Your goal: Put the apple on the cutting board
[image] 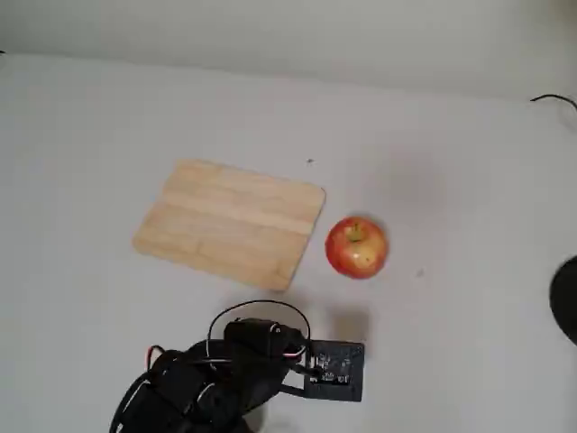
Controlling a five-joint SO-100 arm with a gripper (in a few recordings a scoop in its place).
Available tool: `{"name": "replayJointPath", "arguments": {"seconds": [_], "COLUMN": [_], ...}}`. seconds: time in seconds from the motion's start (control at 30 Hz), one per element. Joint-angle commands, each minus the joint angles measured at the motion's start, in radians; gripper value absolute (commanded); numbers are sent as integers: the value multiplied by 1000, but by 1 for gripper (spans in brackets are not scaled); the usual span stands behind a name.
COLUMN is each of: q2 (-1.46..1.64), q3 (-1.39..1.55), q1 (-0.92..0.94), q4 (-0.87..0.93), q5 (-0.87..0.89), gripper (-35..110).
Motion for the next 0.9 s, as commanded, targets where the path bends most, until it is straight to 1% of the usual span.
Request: {"name": "replayJointPath", "arguments": {"seconds": [0.0,0.17,0.33,0.5,0.63,0.87], "q2": [8,8,8,8,8,8], "q3": [-81,-81,-80,-80,-80,-80], "q1": [3,-71,-101,-103,-83,15], "q4": [3,14,20,21,17,-5], "q5": [-18,-110,-149,-152,-124,2], "gripper": [0,0,0,0,0,0]}}
